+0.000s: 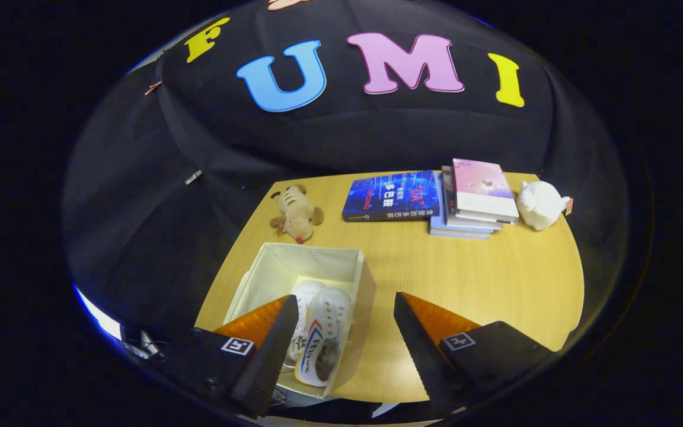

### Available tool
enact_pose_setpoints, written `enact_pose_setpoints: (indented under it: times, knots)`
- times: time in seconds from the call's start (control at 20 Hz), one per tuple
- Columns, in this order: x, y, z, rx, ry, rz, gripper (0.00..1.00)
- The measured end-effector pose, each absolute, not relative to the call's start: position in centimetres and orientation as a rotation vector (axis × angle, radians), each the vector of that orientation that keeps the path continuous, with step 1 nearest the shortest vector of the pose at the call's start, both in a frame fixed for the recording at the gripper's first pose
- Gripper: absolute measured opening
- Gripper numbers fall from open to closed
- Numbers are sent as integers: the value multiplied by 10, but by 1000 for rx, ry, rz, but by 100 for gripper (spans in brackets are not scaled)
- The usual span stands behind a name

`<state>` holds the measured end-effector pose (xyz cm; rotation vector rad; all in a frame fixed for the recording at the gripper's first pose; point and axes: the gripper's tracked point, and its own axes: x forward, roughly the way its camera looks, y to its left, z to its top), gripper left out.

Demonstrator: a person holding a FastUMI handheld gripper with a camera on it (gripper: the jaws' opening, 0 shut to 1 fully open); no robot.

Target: Open the storage box then place both shoes into the box .Put the left shoe in first, then the right shoe, with the right side of both shoes facing outward in a uniform manner.

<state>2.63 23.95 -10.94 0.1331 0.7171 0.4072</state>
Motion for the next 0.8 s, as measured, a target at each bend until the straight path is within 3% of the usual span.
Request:
enact_pose_setpoints:
  times: [0.8]
  knots:
    - [57, 69, 43, 59, 166, 270, 99]
